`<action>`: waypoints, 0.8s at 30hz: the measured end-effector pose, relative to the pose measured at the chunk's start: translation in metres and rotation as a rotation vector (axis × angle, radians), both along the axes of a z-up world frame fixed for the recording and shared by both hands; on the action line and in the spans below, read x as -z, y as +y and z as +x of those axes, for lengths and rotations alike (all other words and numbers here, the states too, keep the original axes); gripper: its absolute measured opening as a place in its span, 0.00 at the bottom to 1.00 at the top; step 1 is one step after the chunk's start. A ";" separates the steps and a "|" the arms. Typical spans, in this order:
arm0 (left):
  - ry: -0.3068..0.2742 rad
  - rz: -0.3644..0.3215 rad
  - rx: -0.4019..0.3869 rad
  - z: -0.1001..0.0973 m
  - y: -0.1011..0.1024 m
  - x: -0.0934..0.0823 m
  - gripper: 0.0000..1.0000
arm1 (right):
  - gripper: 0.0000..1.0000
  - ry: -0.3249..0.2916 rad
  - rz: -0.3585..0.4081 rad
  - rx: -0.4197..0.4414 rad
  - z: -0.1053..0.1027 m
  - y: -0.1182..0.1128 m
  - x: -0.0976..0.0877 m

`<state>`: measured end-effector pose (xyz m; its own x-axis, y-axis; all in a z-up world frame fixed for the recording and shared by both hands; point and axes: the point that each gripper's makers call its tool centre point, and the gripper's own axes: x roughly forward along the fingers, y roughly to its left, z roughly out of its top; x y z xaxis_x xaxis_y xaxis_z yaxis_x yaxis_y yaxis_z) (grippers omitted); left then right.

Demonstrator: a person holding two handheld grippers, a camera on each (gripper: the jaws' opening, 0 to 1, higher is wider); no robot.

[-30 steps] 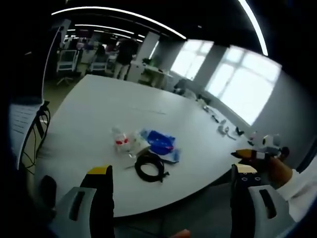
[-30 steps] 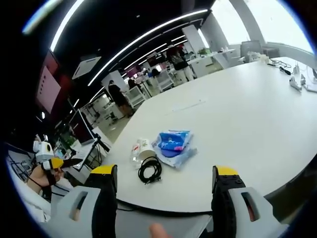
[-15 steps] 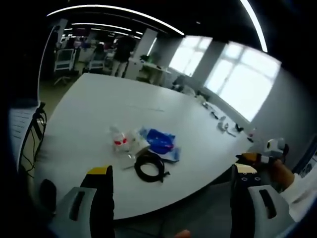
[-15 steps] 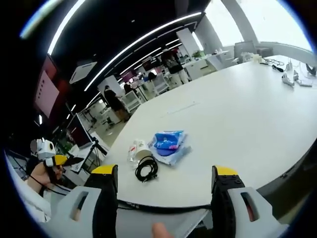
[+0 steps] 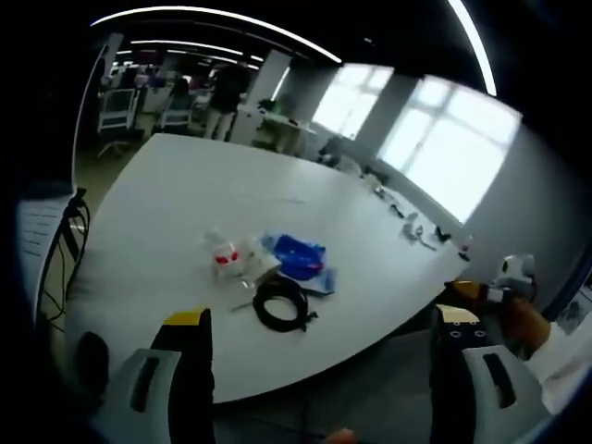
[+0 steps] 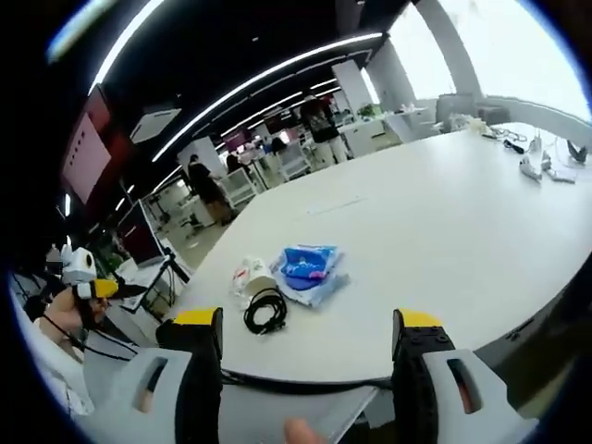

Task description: Arrange the tabletop items into an orderly group along one side of the table until the central work area is clear of visible clutter.

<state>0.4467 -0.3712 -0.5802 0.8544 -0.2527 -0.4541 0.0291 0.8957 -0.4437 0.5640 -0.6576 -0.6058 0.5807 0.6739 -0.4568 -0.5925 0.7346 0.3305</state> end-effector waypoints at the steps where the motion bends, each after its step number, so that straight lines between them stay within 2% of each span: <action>1: -0.004 -0.004 0.001 0.000 0.001 0.001 0.95 | 0.72 -0.015 -0.019 -0.016 0.000 0.001 0.001; 4: 0.011 -0.019 0.013 -0.002 0.000 0.003 0.95 | 0.72 0.012 -0.016 -0.008 -0.003 0.007 0.000; 8: 0.002 0.038 0.010 -0.002 0.006 -0.001 0.96 | 0.71 -0.047 -0.018 -0.040 0.000 0.014 -0.016; 12: 0.000 0.013 -0.002 0.000 0.006 -0.002 0.95 | 0.69 -0.066 -0.028 -0.046 0.016 0.015 -0.020; 16: 0.005 0.036 -0.046 0.002 0.013 -0.004 0.95 | 0.66 -0.067 -0.011 -0.058 0.034 0.023 -0.020; 17: -0.005 0.027 -0.060 0.003 0.014 -0.006 0.95 | 0.66 -0.063 -0.013 -0.076 0.037 0.028 -0.021; 19: -0.014 0.022 -0.068 0.006 0.015 -0.006 0.95 | 0.66 -0.107 -0.038 -0.130 0.042 0.035 -0.024; 21: -0.003 0.025 -0.067 0.009 0.015 -0.001 0.95 | 0.66 -0.129 -0.075 -0.158 0.047 0.038 -0.023; 24: 0.023 0.027 -0.085 0.010 0.016 0.004 0.95 | 0.65 -0.124 -0.106 -0.222 0.050 0.048 -0.015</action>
